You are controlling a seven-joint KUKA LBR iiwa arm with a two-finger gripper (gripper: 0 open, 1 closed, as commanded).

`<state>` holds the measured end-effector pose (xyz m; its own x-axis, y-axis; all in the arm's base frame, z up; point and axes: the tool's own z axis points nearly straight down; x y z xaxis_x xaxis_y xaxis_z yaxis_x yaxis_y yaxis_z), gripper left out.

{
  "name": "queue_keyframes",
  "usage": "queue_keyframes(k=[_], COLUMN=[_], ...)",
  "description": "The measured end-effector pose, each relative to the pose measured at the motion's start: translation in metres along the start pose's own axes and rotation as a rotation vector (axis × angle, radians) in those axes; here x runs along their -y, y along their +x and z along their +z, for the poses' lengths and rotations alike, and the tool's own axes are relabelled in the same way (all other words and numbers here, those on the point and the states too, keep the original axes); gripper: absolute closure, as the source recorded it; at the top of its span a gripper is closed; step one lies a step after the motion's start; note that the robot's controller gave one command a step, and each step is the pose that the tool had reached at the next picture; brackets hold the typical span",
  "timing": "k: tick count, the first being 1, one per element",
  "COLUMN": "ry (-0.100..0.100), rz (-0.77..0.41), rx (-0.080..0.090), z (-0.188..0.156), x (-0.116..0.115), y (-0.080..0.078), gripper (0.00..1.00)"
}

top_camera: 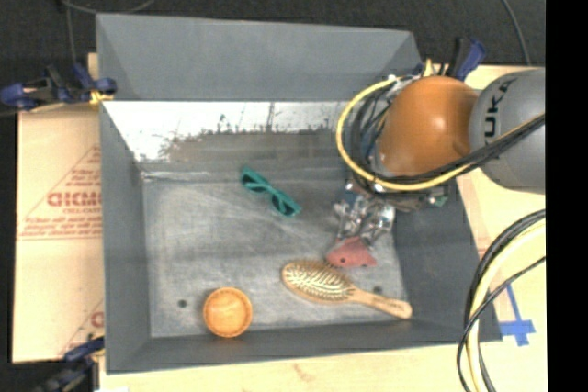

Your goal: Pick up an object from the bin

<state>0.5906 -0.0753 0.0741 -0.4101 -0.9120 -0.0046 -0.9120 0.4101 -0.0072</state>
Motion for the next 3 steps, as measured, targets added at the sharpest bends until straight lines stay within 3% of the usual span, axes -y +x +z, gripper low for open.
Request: queue_keyframes(k=[3], ry=[-0.009], rz=[0.003], rx=[-0.005], z=[-0.019], x=[-0.002], y=[0.001], gripper=[1.00])
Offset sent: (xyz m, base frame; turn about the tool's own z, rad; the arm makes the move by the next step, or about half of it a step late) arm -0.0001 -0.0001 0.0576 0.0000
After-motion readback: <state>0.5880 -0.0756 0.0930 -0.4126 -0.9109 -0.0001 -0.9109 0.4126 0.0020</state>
